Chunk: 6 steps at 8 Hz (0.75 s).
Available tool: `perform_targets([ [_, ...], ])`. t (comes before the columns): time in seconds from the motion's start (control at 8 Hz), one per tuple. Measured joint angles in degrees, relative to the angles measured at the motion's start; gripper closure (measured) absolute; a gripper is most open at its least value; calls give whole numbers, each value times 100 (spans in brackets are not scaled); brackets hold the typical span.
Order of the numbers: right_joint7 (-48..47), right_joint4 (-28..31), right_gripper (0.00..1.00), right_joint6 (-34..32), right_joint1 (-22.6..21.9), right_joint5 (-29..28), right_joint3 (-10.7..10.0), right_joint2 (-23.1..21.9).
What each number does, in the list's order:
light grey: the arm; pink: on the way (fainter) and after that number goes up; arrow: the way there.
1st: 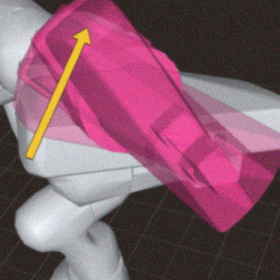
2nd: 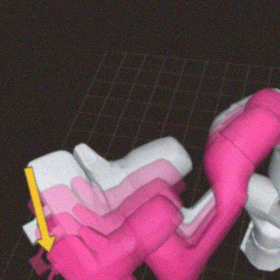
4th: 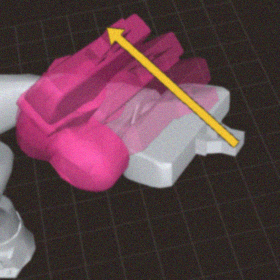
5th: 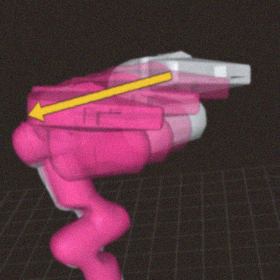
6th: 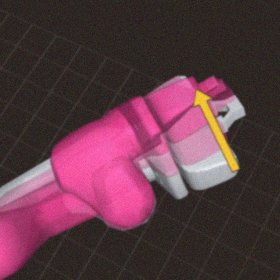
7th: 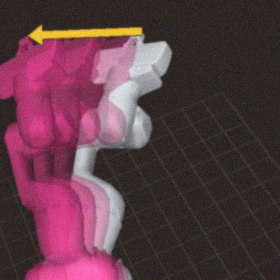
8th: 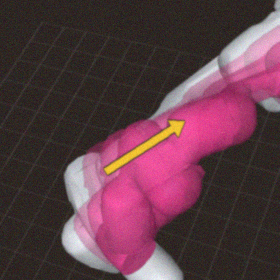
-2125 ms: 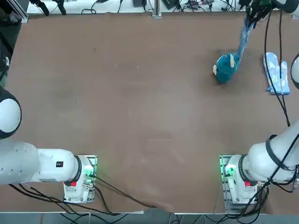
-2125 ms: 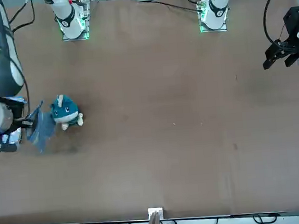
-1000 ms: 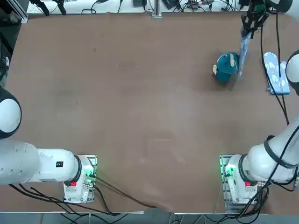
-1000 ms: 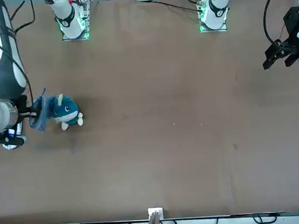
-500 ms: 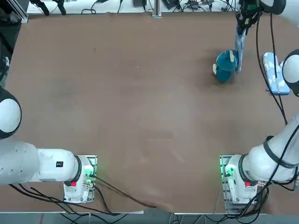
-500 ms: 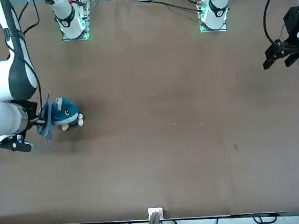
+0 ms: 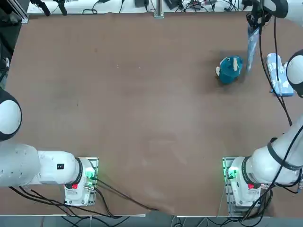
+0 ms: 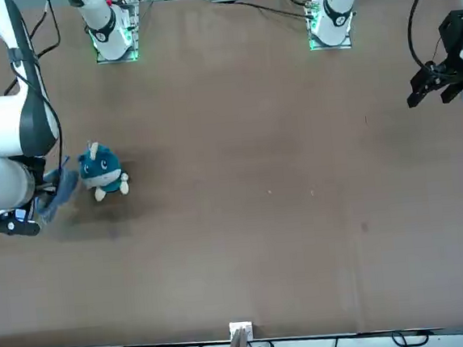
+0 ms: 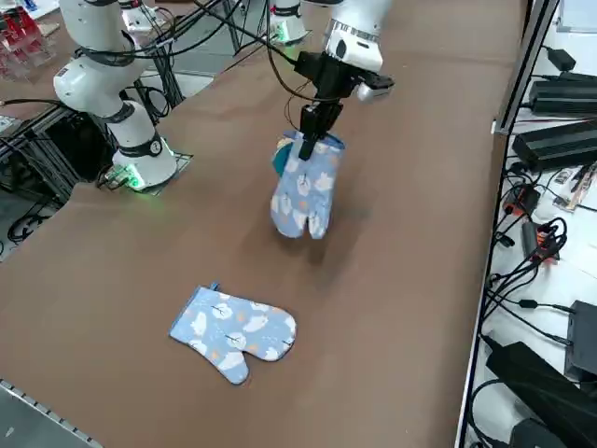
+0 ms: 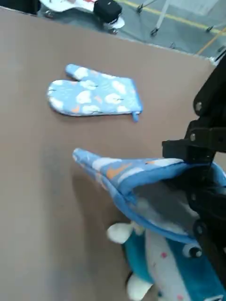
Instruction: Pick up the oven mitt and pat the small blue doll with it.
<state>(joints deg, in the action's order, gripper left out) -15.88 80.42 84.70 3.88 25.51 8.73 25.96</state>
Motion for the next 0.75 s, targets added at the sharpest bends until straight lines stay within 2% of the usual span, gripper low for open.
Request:
perform_targets([
  [0.38,45,12,96,-311,-45,-34,32,4],
  [0.75,-74,13,96,-250,-193,-696,42,21],
])
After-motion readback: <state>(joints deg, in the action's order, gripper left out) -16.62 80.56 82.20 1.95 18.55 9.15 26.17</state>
